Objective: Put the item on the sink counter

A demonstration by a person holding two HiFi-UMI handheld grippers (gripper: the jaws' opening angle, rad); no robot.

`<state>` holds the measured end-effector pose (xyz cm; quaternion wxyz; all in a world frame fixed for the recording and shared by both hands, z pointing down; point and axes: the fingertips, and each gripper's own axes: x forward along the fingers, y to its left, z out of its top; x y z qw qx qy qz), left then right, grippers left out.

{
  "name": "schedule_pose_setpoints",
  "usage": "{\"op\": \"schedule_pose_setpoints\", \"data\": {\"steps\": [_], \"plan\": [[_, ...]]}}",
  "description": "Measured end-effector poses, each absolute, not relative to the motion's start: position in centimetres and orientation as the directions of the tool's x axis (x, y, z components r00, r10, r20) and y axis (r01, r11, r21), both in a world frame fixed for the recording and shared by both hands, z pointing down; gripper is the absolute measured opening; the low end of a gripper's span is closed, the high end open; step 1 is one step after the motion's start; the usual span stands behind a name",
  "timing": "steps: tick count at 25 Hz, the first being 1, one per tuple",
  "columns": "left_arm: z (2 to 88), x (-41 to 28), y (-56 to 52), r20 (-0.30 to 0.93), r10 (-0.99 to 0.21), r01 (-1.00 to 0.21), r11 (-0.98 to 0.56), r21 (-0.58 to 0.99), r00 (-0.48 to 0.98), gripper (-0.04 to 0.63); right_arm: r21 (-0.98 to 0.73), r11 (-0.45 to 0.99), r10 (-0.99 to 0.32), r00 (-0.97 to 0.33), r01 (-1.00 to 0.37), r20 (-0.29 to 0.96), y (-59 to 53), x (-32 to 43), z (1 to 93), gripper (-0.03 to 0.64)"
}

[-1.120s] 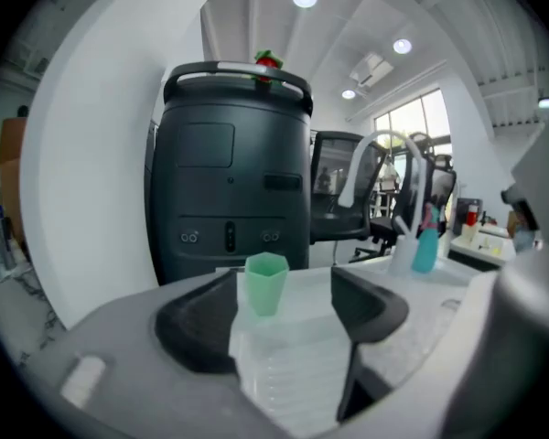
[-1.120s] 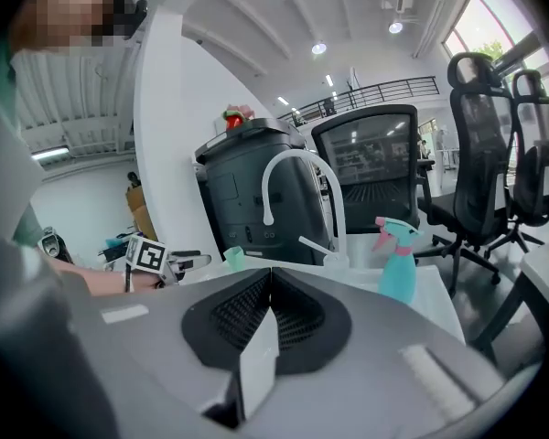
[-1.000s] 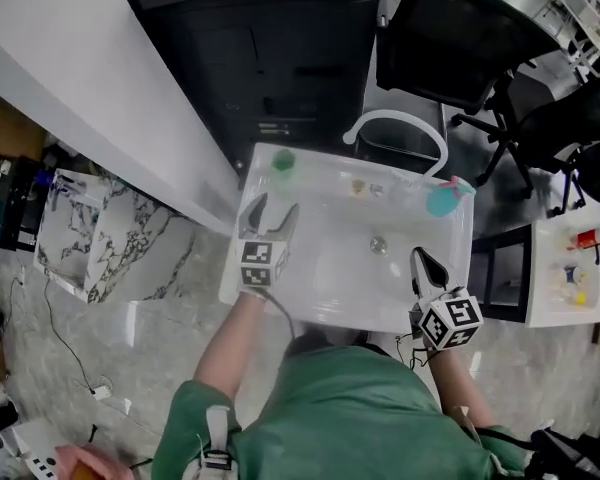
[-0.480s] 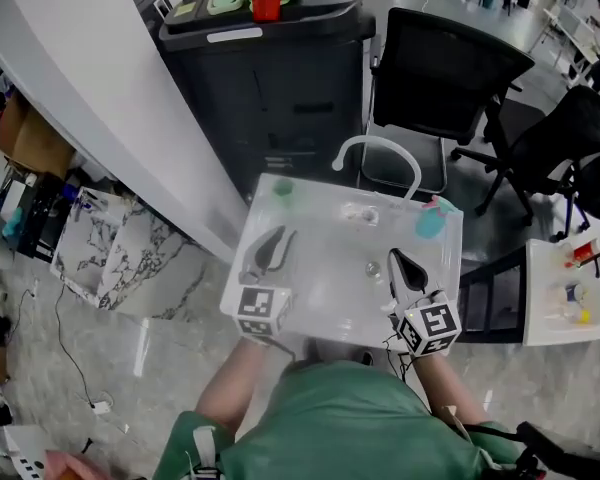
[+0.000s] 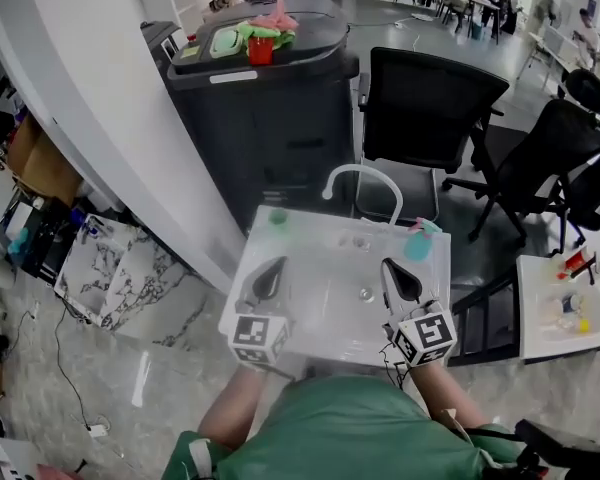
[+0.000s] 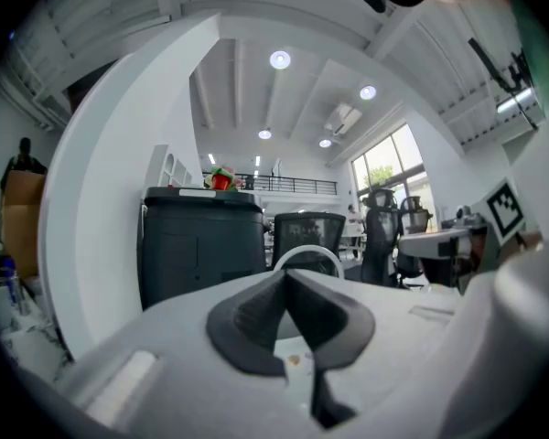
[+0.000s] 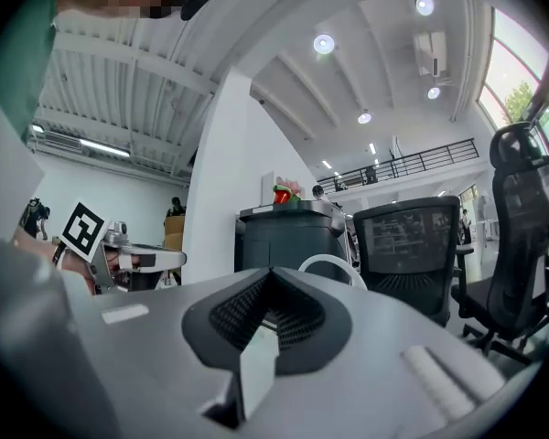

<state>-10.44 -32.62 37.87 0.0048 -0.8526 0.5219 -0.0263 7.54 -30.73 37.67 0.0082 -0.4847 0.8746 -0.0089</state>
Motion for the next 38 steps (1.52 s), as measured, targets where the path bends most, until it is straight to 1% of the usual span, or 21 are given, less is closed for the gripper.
{"op": "schedule_pose_setpoints", "data": {"steps": [6, 14, 19, 31, 38], "plan": [[37.5, -11.0, -31.0, 0.038, -0.901, -0.901, -0.434, -0.029, 0.433, -0.002, -0.015, 0.547, -0.837, -0.546, -0.837, -0.016, -29.9, 7.4, 37.2, 0.002], [38.3, -11.6, -30.1, 0.066, -0.913, -0.914, -0.405, -0.022, 0.403, -0.002, -0.017, 0.570, -0.821, -0.570, -0.821, -0.019, -29.4, 6.8, 37.5, 0.002], [39.0, -12.1, -30.0, 0.085, -0.916, -0.919, -0.393, 0.012, 0.393, -0.002, -0.019, 0.576, -0.818, -0.575, -0.818, -0.020, -29.3, 6.6, 37.5, 0.002], [39.0, -11.7, -30.0, 0.087, -0.915, -0.919, -0.394, 0.012, 0.394, -0.002, -0.022, 0.567, -0.824, -0.567, -0.823, -0.026, -29.3, 7.2, 37.4, 0.002], [39.2, -12.8, -30.4, 0.089, -0.919, -0.924, -0.383, 0.019, 0.383, -0.002, -0.030, 0.568, -0.823, -0.567, -0.823, -0.030, -29.7, 6.8, 37.4, 0.002]]}}
